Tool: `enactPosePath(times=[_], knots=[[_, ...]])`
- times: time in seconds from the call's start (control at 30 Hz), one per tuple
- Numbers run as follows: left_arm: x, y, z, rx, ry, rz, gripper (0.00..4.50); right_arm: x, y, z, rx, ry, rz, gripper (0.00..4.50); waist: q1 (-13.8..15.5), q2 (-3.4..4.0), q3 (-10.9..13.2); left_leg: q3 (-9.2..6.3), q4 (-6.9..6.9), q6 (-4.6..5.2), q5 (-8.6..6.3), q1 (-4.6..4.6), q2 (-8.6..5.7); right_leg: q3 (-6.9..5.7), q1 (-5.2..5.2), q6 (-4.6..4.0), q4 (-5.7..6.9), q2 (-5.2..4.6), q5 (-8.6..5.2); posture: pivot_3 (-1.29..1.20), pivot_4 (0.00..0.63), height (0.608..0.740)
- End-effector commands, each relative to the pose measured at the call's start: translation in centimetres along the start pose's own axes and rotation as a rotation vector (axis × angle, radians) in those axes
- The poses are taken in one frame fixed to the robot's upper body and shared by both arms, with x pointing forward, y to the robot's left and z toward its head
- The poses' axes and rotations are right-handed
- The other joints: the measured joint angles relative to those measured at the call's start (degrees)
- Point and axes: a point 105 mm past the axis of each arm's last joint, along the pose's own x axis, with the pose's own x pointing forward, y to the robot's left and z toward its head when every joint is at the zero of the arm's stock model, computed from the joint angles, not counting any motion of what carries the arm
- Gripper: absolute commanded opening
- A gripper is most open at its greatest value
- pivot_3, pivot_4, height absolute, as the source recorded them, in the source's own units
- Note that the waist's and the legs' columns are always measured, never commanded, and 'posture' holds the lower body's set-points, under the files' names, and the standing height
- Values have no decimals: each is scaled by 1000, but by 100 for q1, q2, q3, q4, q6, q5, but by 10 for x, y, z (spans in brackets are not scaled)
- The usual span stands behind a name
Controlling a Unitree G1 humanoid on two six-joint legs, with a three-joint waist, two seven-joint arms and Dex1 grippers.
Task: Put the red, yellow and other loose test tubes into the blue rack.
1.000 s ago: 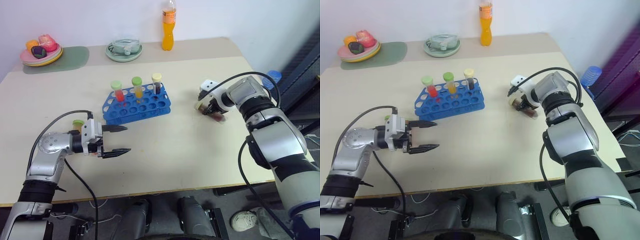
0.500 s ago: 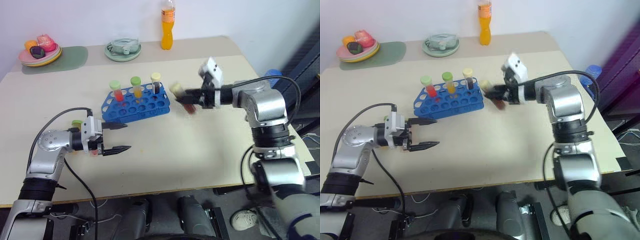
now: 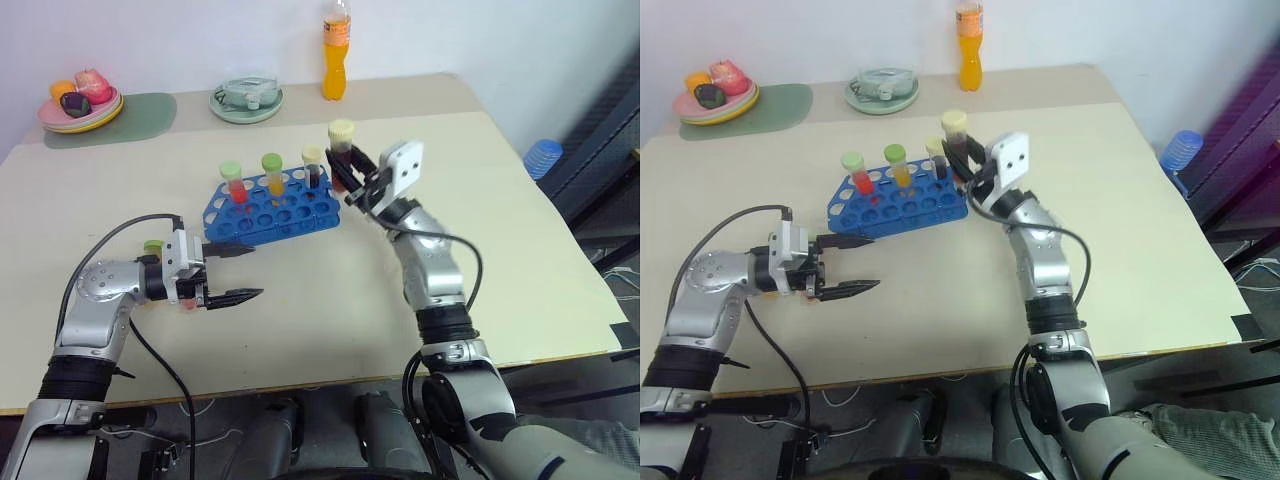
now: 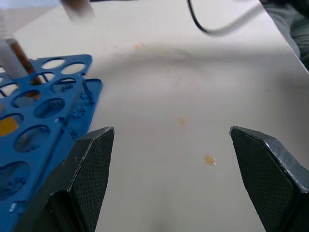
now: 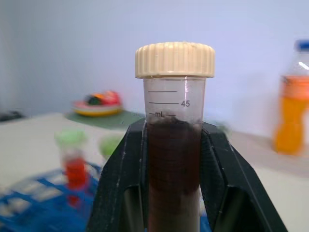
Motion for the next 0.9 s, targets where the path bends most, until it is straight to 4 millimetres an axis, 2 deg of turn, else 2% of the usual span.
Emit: enactPosePath(times=[0.03, 0.23, 0.4, 0.9], knots=[[-11, 13, 12, 14, -72, 107, 3931, 8, 12, -2, -48, -56, -3, 813, -3, 1, 1, 0, 0, -22, 13, 0, 0, 0, 0, 0, 0, 0, 0, 0, 150, 740], [-22, 17, 4, -68, -122, 246, 3931, 13, 19, -7, -17, -86, 9, 813, -35, 1, 0, 0, -13, -20, 11, 31, 4, 3, 25, -2, -2, 6, 0, 0, 150, 740], [-25, 12, 0, -83, -118, 260, 3931, 17, 21, -7, -7, -96, 22, 813, -24, 1, 0, -3, -11, -17, 9, 31, 6, 3, 25, -2, -2, 9, 0, 0, 150, 740], [-28, 13, 12, -99, -148, 300, 3931, 27, 24, -12, 33, -82, 24, 813, -55, 1, 0, -3, -11, -21, 8, 31, 12, 6, 25, -5, -1, 18, 1, 0, 150, 740]])
